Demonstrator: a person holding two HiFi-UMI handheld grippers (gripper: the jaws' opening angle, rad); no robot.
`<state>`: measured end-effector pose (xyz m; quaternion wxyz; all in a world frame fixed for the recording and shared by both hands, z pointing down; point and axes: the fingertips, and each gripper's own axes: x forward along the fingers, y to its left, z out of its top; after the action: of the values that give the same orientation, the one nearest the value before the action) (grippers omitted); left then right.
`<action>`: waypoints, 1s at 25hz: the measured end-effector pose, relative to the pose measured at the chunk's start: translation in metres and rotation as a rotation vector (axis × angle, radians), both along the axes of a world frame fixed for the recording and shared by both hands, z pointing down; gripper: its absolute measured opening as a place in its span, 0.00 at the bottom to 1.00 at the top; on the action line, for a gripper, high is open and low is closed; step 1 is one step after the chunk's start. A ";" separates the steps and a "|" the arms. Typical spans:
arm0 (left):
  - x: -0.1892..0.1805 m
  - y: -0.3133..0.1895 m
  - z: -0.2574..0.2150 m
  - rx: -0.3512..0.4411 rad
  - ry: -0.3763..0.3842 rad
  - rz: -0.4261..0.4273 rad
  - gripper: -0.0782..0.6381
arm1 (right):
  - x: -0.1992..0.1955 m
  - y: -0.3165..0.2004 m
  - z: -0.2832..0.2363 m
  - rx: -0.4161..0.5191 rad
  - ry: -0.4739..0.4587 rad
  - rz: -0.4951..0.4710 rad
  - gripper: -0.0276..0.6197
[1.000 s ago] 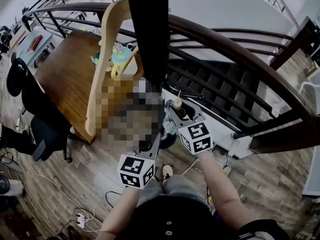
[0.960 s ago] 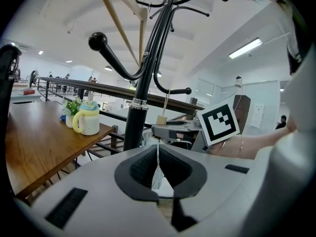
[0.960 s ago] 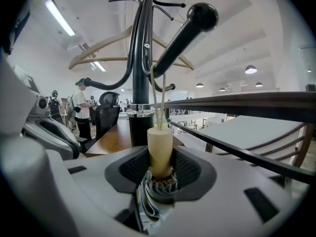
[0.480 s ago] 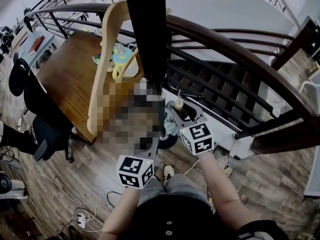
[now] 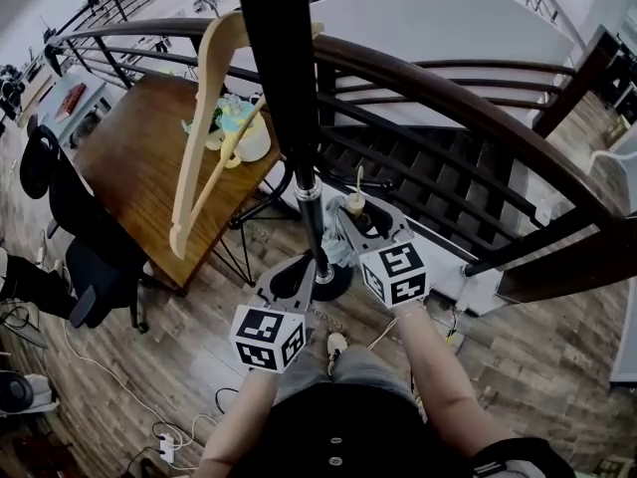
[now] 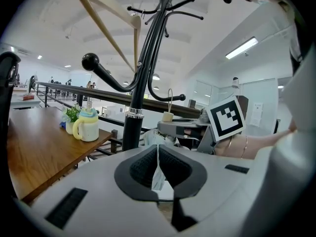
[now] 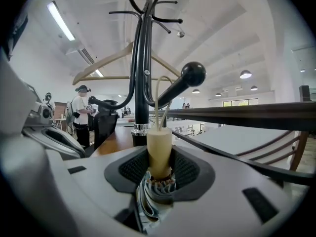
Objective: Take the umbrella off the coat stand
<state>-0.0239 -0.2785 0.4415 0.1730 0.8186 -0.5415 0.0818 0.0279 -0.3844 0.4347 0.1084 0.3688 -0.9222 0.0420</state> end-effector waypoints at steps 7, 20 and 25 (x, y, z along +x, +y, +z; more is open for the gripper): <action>-0.002 0.006 -0.012 0.027 -0.004 0.013 0.14 | 0.010 0.008 -0.014 0.020 -0.020 0.024 0.27; 0.022 0.024 -0.017 0.048 -0.004 0.096 0.14 | 0.053 0.027 -0.016 0.038 -0.028 0.125 0.27; 0.024 0.033 -0.016 0.046 -0.004 0.120 0.14 | 0.062 0.031 -0.018 0.036 -0.033 0.159 0.27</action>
<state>-0.0002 -0.2457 0.4254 0.1480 0.8531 -0.4936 0.0814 0.0903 -0.3536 0.4164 0.0828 0.4422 -0.8922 0.0401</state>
